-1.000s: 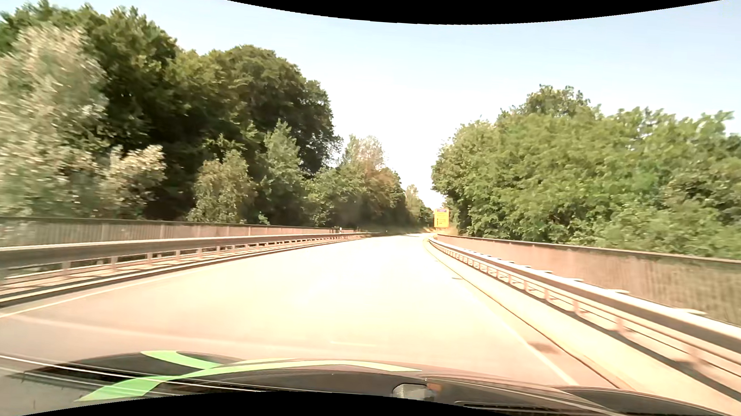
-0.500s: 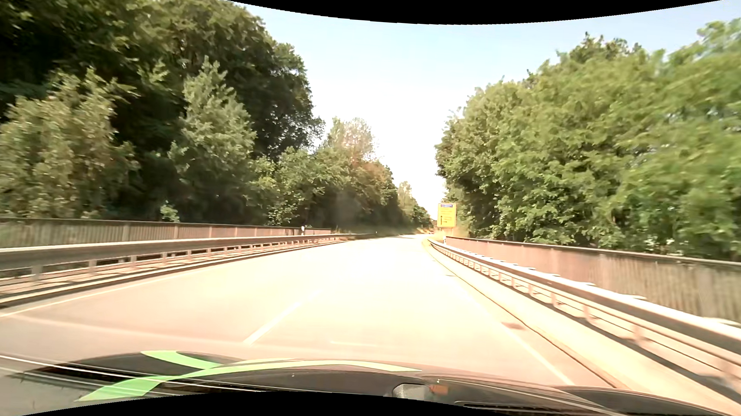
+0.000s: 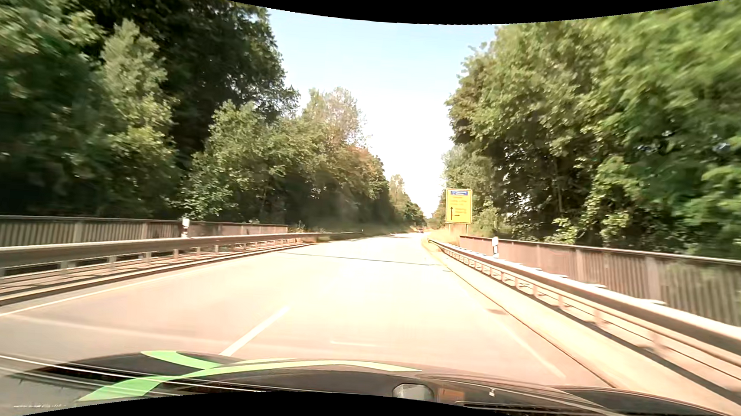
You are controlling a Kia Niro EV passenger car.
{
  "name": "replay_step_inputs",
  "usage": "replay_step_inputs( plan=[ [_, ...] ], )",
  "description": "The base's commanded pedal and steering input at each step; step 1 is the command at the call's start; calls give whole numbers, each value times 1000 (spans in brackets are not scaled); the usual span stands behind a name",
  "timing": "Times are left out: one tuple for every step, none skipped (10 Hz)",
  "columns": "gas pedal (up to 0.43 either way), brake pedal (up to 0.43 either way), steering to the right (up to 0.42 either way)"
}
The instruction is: Follow the waypoints while adhering to traffic rules and regulations
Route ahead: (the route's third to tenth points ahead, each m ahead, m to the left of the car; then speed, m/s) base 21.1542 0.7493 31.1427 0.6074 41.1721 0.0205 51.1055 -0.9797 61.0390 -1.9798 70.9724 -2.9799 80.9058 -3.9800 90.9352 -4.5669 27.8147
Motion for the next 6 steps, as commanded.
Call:
replay_step_inputs(
  plan=[
    [319, 0, 9],
    [319, 0, 8],
    [319, 0, 7],
    [331, 0, 6],
    [331, 0, 6],
    [331, 0, 6]
  ],
)
